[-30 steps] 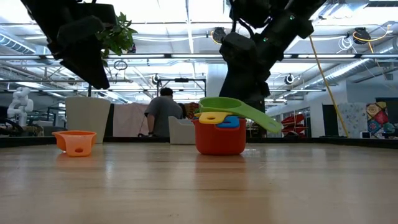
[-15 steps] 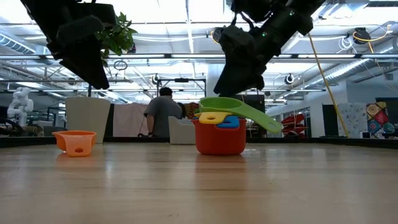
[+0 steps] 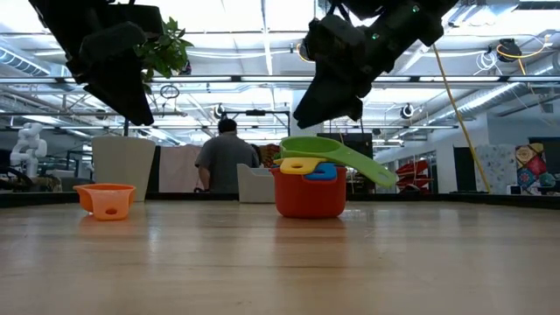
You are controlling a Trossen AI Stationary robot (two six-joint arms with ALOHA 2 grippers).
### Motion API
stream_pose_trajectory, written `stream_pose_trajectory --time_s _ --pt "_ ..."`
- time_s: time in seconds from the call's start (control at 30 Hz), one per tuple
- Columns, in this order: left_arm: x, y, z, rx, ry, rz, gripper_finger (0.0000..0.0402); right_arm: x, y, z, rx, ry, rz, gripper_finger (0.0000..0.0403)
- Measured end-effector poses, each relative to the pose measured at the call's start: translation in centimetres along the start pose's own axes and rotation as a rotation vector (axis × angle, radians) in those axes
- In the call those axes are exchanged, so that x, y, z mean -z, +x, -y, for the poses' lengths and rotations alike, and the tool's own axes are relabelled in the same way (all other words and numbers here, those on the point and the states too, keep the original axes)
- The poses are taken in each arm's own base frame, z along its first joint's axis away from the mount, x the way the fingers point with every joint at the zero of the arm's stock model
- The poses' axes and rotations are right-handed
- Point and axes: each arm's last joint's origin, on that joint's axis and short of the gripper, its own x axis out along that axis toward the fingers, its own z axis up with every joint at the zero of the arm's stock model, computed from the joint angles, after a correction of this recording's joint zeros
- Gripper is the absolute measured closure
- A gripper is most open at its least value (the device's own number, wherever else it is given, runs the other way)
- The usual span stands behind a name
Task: Nest measuring cups in basket
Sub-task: Stack the green measuring cup on top of the yellow measuring cup
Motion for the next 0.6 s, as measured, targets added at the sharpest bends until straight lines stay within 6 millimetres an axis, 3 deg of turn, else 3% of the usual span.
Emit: stream_pose_trajectory --time_s 0.13,0.2,0.6 --pt "0.0 0.0 0.0 0.000 -0.001 0.000 0.0172 -0.1 0.0 -0.7 -0.013 -0.067 0.032 0.0372" --pt "0.0 0.0 0.0 0.000 -0.003 0.000 0.0172 -0.1 -0.1 -1.0 -0.037 -0.097 0.041 0.0393" --pt "0.0 0.0 0.0 0.000 -0.007 0.001 0.0172 1.8 0.4 0.1 -0.011 -0.080 -0.030 0.0403"
